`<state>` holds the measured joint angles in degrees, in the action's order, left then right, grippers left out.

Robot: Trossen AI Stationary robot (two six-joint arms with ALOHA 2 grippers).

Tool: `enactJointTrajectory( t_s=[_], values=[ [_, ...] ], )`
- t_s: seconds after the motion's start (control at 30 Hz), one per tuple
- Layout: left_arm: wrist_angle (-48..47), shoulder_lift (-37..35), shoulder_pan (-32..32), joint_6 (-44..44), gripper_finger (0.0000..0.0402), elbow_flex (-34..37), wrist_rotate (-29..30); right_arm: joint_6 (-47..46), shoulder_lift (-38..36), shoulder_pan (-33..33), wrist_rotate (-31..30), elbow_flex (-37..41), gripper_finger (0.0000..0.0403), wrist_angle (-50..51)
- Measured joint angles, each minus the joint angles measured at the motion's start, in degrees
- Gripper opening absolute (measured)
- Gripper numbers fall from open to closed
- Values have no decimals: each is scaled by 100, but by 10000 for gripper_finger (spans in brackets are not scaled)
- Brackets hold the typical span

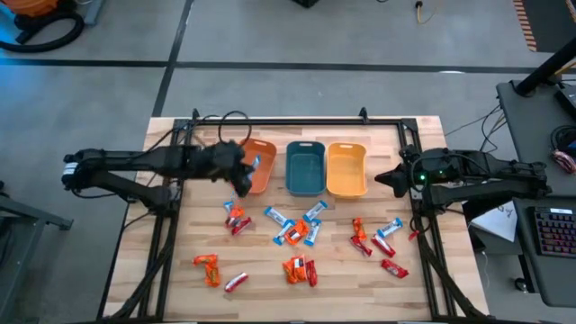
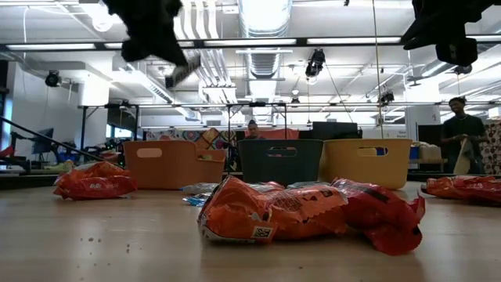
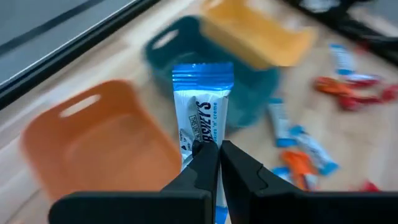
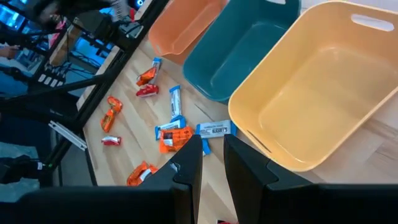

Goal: Sort candy
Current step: Put the white chocolate bar into the orange bin, then put the orange chocolate bar into the yellow bin

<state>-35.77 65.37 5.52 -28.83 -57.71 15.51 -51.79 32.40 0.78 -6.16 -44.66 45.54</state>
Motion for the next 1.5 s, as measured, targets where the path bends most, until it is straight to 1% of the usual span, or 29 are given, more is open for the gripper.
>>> enactJointTrajectory(
  t_s=[0.1,0.2,0.3,0.5,0.67,0.87,0.93,1.13,1.2,1.3,1.4,1.5],
  values=[
    [-11,268,506,-61,0,76,-23,33,0,0,-46,0,59,2],
    [-14,626,822,-205,0,76,-48,88,0,0,-130,0,59,2],
    [-7,961,958,-244,0,33,-103,86,0,0,-142,0,59,4],
    [-155,1405,960,-237,4,-45,-133,-239,0,0,-146,0,59,72],
    [-166,1482,960,-261,36,-70,-149,-442,0,0,-238,0,59,145],
    [-213,1321,960,-385,86,-70,-174,-537,2,0,-240,0,59,168],
    [-216,1217,960,-386,97,-70,-432,-666,2,0,-230,0,59,168],
    [-195,758,935,-504,106,-72,-1677,-1246,75,0,426,0,59,156],
    [-200,591,888,-516,105,-72,-2133,-1394,183,0,746,0,59,128],
    [-193,310,713,-488,100,-72,-2599,-1658,495,0,1281,0,59,23],
    [-174,15,403,-475,94,-72,-2649,-1957,930,-4,1944,0,59,0],
    [6,-249,15,-465,88,-71,-2375,-2260,1387,-101,2385,-33,59,13]
  ],
)
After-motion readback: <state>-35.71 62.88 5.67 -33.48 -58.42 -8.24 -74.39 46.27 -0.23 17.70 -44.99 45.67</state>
